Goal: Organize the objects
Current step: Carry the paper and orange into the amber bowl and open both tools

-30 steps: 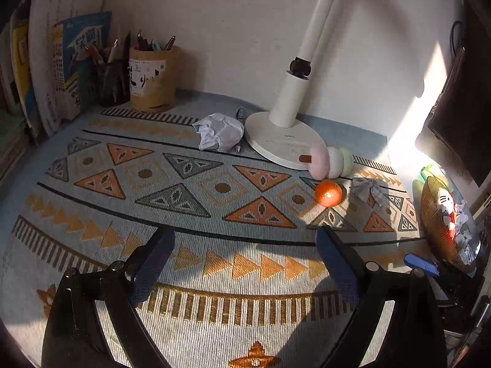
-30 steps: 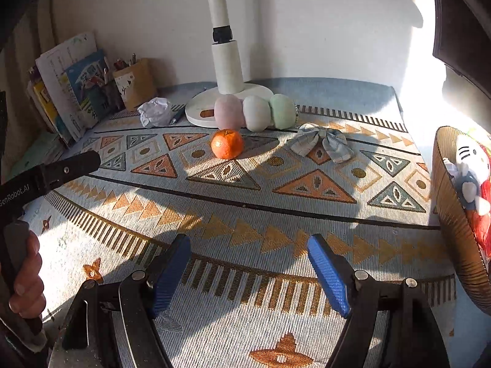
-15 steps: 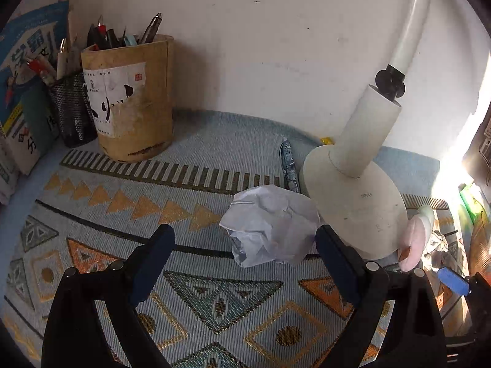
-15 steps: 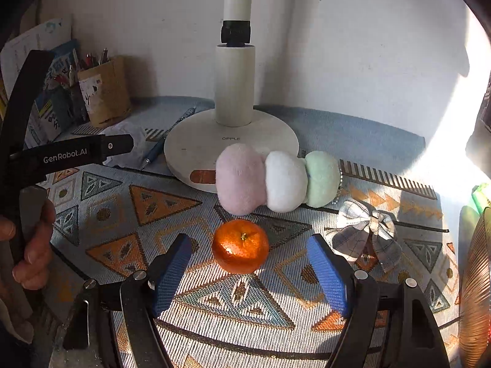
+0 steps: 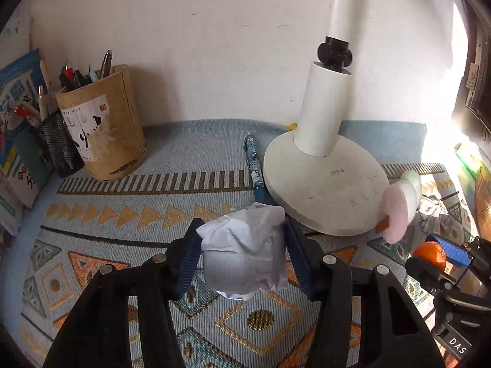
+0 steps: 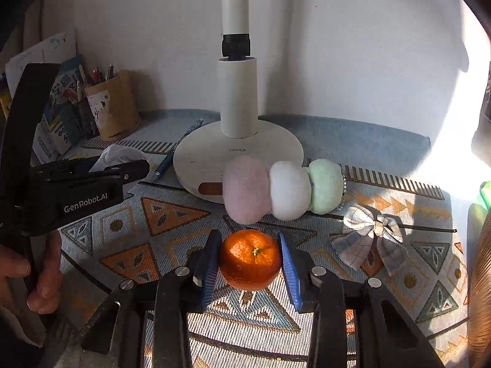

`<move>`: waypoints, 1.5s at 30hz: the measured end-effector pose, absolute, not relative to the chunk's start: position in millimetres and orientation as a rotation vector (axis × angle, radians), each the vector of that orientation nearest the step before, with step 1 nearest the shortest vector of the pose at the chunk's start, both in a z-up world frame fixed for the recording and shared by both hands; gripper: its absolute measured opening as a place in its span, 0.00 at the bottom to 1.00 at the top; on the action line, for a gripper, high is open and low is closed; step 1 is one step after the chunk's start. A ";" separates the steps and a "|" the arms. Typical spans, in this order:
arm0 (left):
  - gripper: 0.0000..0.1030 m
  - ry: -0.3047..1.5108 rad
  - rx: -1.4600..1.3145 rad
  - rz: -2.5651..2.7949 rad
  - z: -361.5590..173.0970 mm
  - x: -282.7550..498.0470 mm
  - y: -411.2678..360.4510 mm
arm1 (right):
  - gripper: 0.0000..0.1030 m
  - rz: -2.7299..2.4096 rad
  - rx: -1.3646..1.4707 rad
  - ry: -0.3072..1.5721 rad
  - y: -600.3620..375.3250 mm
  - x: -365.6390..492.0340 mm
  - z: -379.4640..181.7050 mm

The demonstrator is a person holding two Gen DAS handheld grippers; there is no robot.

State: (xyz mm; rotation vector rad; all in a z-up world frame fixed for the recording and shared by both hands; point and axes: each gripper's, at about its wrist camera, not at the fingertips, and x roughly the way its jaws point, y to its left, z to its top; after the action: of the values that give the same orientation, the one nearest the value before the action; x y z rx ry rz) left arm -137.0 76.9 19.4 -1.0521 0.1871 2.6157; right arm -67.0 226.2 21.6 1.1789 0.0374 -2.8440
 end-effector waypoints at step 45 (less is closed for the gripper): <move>0.80 0.109 -0.870 2.102 87.6 54.9 363.6 | 0.56 -3.281 1.027 -0.659 523.2 155.6 123.8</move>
State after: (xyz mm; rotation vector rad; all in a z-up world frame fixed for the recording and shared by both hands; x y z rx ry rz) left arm 54.9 363.6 87.6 -0.8696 0.1092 2.1021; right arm 155.6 523.2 123.8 1.0272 -0.6587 -3.2808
